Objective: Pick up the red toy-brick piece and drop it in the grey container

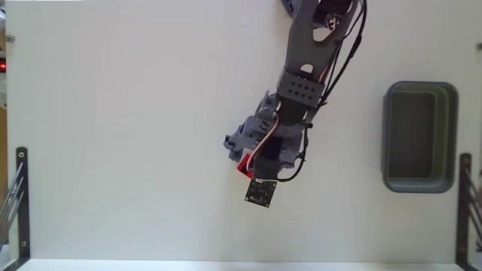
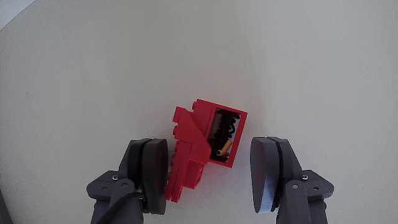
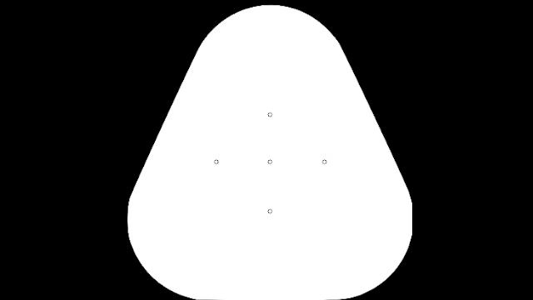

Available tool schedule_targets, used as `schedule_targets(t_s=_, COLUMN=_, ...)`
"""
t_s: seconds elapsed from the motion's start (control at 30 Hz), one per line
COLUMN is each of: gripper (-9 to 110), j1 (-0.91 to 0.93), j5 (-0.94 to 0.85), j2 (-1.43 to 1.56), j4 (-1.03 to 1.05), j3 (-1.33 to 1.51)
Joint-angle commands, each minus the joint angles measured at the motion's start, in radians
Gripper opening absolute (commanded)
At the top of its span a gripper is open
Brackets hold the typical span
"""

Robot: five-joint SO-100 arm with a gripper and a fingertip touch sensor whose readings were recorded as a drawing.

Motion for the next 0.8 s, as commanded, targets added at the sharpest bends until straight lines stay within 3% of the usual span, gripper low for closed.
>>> schedule_targets(t_s=0.0, gripper=78, j1=0.016, j5=0.005, j2=0.026, j4=-0.014, j3=0.009)
schedule_targets(t_s=0.77, gripper=72, j1=0.016, j5=0.005, j2=0.026, j4=-0.014, j3=0.009)
